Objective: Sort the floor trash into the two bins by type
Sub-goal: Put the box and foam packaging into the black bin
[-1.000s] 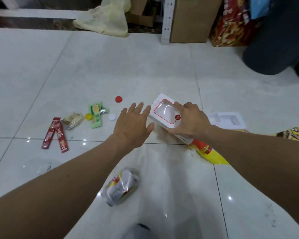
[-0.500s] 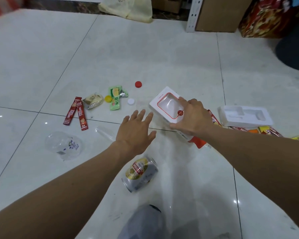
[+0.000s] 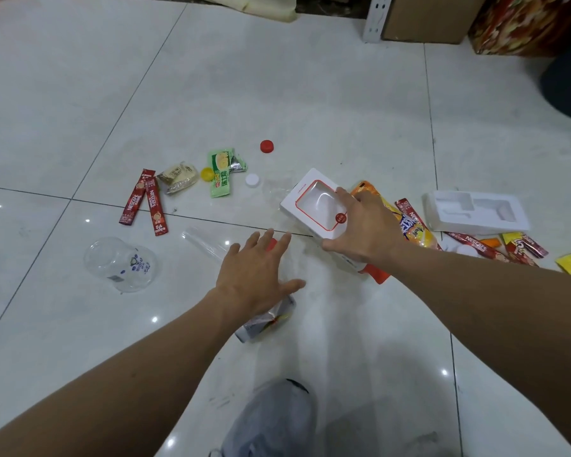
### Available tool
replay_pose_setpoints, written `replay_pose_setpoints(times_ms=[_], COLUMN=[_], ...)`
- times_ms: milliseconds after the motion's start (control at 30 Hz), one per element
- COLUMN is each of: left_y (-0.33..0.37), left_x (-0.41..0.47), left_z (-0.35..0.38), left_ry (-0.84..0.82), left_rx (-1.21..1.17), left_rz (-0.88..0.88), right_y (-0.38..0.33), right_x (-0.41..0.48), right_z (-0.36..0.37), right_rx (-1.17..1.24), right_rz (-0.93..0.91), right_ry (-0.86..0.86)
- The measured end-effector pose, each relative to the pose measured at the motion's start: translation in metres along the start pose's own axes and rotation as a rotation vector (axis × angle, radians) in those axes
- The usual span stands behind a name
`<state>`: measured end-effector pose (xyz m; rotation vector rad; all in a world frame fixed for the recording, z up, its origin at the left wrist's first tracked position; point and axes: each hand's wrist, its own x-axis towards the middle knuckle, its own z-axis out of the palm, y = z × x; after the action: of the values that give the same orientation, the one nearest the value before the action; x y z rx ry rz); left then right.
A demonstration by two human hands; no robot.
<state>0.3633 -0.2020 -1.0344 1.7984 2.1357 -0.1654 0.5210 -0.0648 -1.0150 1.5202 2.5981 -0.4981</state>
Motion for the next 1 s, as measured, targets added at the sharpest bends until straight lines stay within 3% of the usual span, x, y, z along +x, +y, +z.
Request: replay_pose_setpoints(times_ms=[367, 667, 1000], left_y=[-0.008, -0.003, 0.005], left_x=[-0.016, -0.011, 0.049], left_z=[0.035, 0.04, -0.019], left_ry=[-0.208, -0.159, 0.004], left_rx=[-0.017, -0.17, -0.163], left_rz=[-0.004, -0.041, -0.044], right_y=[0.001, 0.008, 0.034], right_x=[0.003, 0.006, 0.033], right_z=[-0.001, -0.003, -0.036], right_rx=[-0.025, -0.009, 0.011], right_rz=[-0.008, 0.006, 0.104], right_ry=[-0.018, -0.02, 0.099])
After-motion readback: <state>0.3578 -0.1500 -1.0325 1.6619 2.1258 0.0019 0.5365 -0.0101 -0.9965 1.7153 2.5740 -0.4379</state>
